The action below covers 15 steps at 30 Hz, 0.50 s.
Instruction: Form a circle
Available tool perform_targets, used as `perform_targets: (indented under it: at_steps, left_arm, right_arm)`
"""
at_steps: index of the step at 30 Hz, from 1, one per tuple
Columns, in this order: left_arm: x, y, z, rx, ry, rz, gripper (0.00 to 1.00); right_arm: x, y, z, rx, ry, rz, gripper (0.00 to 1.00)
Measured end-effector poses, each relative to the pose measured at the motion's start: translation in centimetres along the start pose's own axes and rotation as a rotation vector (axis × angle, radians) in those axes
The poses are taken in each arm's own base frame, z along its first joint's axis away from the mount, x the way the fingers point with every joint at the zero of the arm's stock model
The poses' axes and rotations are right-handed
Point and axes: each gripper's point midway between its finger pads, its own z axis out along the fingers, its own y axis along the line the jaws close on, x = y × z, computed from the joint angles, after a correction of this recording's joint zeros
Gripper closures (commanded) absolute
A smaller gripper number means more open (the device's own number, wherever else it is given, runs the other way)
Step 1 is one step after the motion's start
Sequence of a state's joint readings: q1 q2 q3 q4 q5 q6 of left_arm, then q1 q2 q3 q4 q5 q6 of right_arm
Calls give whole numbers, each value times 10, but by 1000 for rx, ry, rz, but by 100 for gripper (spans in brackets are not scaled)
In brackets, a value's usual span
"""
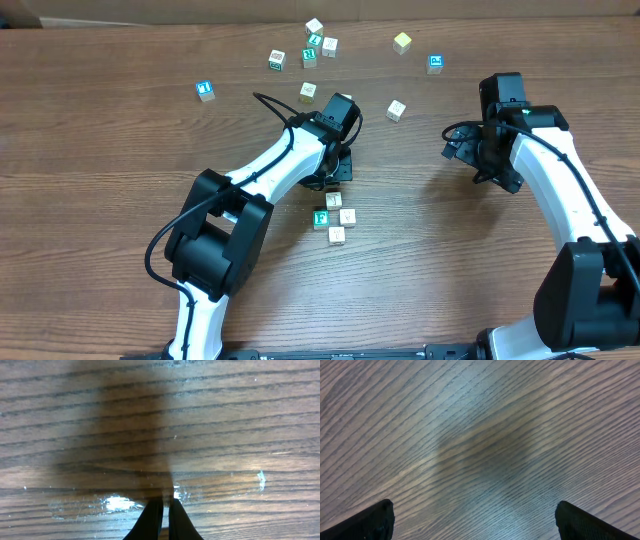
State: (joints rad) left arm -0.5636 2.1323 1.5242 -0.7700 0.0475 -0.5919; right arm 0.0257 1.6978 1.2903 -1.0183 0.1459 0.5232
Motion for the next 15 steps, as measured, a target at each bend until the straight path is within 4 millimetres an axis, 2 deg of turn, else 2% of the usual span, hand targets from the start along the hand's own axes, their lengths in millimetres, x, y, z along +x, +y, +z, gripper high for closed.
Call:
perform_targets:
  at_steps: [15]
  left_arm:
    - [6,2,0,-3,28,-2,96]
  right_arm:
    - [0,0,0,-1,-1,0,0]
